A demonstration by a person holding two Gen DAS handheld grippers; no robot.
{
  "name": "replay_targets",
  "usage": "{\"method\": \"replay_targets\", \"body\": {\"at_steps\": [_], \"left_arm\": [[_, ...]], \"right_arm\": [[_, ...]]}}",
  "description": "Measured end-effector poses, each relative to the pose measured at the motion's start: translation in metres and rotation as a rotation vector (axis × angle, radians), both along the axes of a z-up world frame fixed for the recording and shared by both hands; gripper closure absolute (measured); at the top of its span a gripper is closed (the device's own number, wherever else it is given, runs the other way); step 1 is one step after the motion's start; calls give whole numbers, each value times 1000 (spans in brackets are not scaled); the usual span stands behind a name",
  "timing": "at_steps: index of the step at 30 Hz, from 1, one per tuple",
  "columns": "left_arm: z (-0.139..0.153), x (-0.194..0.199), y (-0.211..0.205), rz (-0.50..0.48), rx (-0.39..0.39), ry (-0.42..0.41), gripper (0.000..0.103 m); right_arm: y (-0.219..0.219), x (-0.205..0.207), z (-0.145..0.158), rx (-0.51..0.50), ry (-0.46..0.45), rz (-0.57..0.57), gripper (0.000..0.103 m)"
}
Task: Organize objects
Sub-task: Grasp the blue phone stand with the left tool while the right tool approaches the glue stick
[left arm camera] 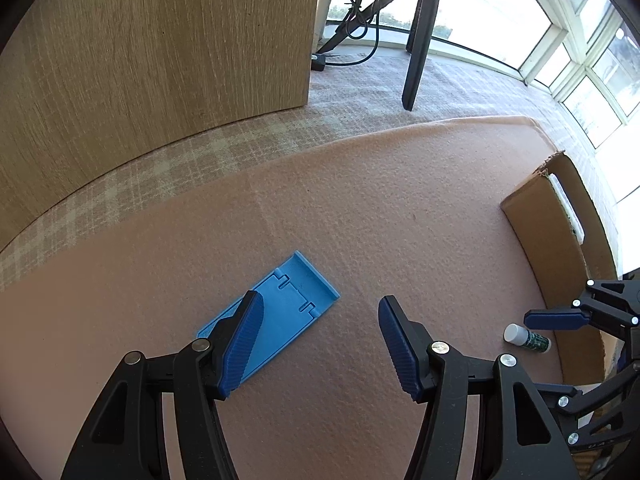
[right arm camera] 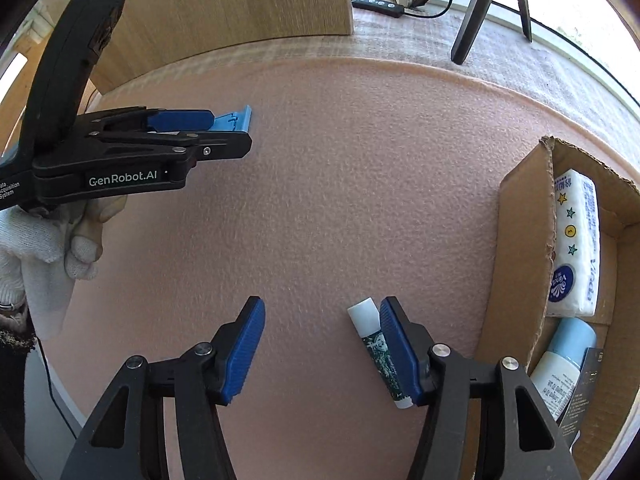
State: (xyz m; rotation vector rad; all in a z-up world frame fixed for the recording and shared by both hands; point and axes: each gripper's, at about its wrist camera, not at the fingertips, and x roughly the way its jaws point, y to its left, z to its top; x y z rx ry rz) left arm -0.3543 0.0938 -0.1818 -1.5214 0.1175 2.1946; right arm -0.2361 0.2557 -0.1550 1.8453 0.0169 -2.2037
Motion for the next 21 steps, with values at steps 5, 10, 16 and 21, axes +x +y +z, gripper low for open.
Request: {"method": "replay_targets", "body": {"at_steps": [5,10,16,21], "left_arm": [[2,3,1,-35,-8,-3,43],[5,-13,-7,5,-24,32,40],[-7,-30,-16,30,16,-30,39],[-8,-18,-8,-41,-9,-32,40]], "right_arm": [[3,3,-8,33,-26,8,47],[5,6,-11,35,-40,4,47],[8,4,-14,31,-52,-3,47],[6,1,-17,22,-70,-1,47]]}}
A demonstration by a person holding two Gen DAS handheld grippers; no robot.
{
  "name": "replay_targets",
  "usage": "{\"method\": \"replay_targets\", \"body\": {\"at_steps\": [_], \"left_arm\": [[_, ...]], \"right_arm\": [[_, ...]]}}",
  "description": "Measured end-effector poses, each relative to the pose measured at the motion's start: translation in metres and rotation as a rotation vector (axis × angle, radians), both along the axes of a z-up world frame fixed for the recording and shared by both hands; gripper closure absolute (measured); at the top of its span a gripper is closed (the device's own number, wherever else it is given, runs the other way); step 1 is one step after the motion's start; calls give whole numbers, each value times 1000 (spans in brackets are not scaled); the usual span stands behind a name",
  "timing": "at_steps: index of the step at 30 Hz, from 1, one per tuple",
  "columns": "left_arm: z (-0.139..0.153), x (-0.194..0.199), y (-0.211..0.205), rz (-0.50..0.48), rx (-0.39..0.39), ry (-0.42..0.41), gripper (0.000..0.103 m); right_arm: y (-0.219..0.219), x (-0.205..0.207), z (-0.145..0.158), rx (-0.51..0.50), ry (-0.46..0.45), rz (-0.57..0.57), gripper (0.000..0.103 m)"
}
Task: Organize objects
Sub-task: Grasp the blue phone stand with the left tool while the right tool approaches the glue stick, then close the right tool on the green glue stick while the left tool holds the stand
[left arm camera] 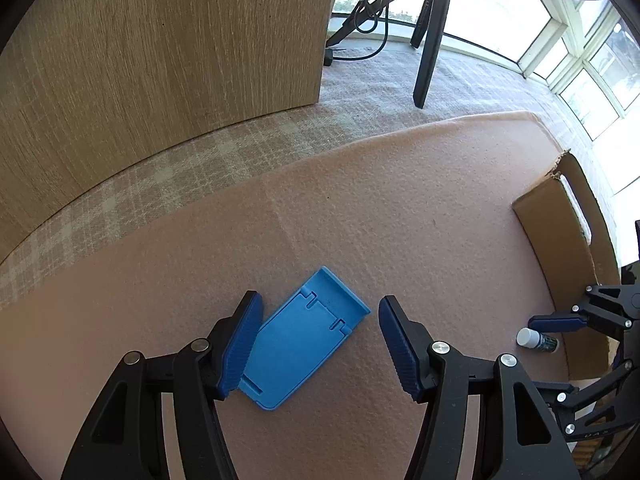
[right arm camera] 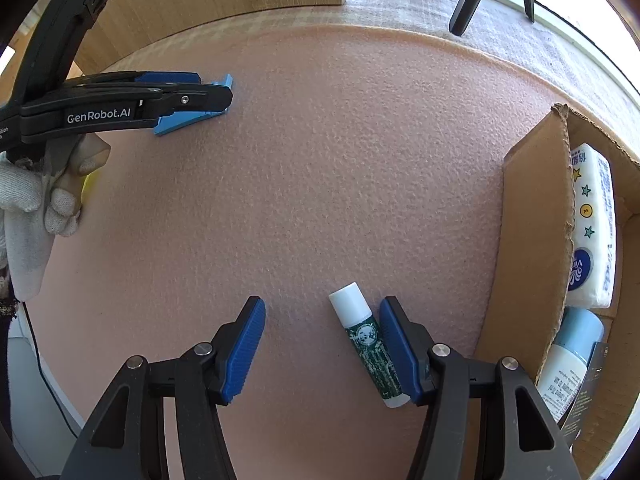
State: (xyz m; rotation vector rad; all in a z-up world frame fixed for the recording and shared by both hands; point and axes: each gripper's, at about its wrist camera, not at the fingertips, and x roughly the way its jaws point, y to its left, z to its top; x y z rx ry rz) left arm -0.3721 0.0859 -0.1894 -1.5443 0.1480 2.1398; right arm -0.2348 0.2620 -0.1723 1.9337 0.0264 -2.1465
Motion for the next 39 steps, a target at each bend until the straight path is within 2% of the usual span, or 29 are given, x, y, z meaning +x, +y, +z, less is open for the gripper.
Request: {"method": "replay_targets", "body": {"at_steps": [6,8,11,14,17,20,25,26,32,35,39], "left_arm": [[-1,26,11,-55,-69,41,49],[-1,32,12,-55,-99,58,58],[0,42,10,-42,-101,61,64],[0,54,5,-27,-80,62,64],[1,69,3,-34,-91,69,64],[2,82,-2,-24,-68,55,64],[4,110,-10,2,-47,52,64],[4,116,-11,2,-50,54,64],[5,156,-15,33,-44,67,64],[5,176,-17,62,-43,77,64],[5,201,-20,116,-5,66,64]], "right_arm": [[-1,2,1,-13,-31,1,47],[-1,3,1,-16,-37,-3,47],[1,4,1,-30,-45,-17,47],[3,7,2,-36,-51,-24,47],[-2,12,2,11,-46,3,47],[-7,21,2,41,-38,24,48],[-6,33,4,-6,-44,5,67],[-5,35,4,-19,-44,-2,68],[-10,54,6,-93,-16,-55,69],[-15,63,7,-84,18,-51,69],[-21,74,8,-69,54,-32,69]]}}
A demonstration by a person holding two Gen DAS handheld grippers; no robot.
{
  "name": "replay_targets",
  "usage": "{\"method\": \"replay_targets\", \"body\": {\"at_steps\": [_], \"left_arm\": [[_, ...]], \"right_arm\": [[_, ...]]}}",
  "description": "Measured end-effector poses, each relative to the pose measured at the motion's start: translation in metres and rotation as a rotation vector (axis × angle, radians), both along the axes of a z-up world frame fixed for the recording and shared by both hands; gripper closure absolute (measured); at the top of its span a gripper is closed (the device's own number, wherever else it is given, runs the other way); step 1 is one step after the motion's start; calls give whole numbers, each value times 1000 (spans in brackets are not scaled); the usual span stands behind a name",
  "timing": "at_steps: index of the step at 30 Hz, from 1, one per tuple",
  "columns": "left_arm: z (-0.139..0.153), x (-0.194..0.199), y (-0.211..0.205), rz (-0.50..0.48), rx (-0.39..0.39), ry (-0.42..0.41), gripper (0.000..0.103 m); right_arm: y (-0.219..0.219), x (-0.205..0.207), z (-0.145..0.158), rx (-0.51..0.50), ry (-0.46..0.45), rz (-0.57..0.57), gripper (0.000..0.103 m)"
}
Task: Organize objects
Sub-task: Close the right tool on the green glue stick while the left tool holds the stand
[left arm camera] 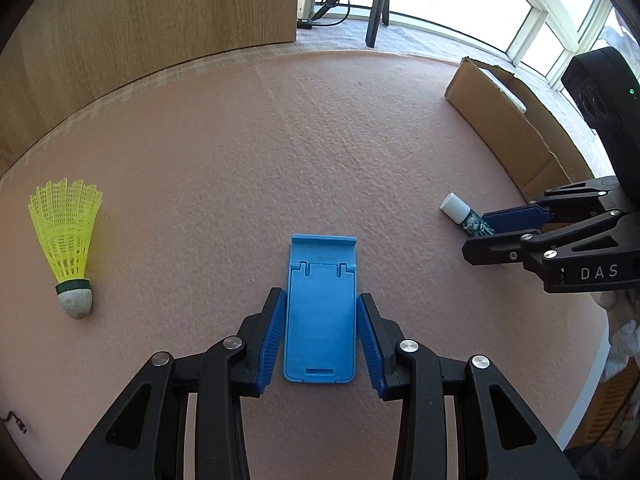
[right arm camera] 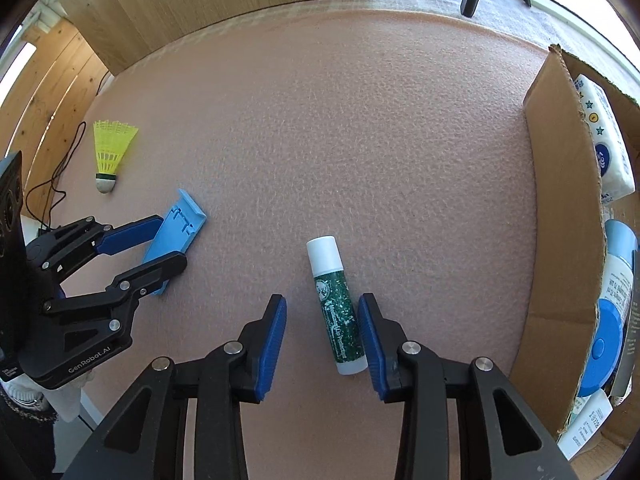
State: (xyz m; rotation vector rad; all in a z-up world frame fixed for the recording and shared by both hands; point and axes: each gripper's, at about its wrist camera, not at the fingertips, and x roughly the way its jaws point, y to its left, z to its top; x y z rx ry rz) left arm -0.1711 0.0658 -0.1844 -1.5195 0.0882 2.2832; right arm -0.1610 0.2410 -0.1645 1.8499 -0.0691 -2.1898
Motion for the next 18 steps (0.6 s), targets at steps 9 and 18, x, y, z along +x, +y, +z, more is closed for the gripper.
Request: {"method": "replay_targets", "body": {"at_steps": [9,18], "left_arm": [[1,24,7,45,3,-9,54],[0,30,16,56,-70,29,64]], "right_arm": [[-3,-3,-2,66,111,8,76],[-11,5,-2,137,177,44,89]]}}
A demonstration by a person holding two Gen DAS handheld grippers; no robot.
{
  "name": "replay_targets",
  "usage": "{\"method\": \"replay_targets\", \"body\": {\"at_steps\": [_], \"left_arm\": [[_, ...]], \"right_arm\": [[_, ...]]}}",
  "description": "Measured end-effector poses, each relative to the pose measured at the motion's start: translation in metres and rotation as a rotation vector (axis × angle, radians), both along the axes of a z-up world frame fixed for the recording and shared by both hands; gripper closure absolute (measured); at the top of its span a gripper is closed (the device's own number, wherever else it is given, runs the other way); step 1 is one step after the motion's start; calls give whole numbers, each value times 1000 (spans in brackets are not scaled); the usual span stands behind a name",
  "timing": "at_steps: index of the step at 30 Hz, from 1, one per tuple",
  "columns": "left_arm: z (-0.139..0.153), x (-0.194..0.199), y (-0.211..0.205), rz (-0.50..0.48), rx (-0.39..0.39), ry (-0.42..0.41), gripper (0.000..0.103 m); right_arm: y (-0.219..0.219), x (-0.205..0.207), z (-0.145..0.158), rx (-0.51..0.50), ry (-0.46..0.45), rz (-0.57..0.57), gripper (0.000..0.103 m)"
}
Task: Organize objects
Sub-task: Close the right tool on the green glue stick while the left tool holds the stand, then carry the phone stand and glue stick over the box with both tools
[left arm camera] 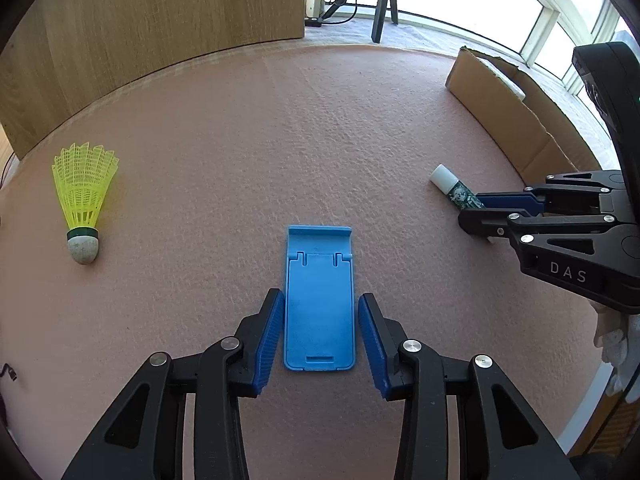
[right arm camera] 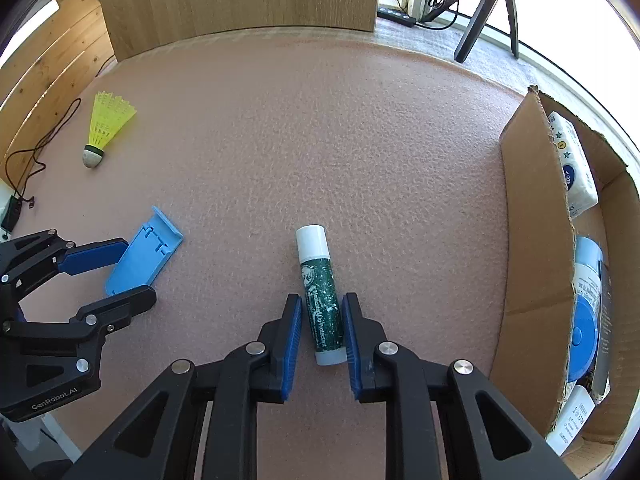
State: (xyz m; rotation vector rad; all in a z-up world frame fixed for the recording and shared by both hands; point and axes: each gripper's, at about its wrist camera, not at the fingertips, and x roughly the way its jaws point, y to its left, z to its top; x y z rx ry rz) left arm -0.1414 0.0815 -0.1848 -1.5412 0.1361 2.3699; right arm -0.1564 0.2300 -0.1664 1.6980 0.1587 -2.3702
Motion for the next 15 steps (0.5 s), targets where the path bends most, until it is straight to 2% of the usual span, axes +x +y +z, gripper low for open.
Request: {"method": "replay_targets", "body": {"at_steps": [5,11,15], "left_arm": [[1,5,-4,27,27,-3,64],[3,15,-15,80,112,-32,64],[10,24,-18,93,134,-28,64]], "right_arm": [[9,8,2,-16,13,-3,89],[19,22,7,-101,25,-44,89],[27,34,17,-140,46,-56,89]]}}
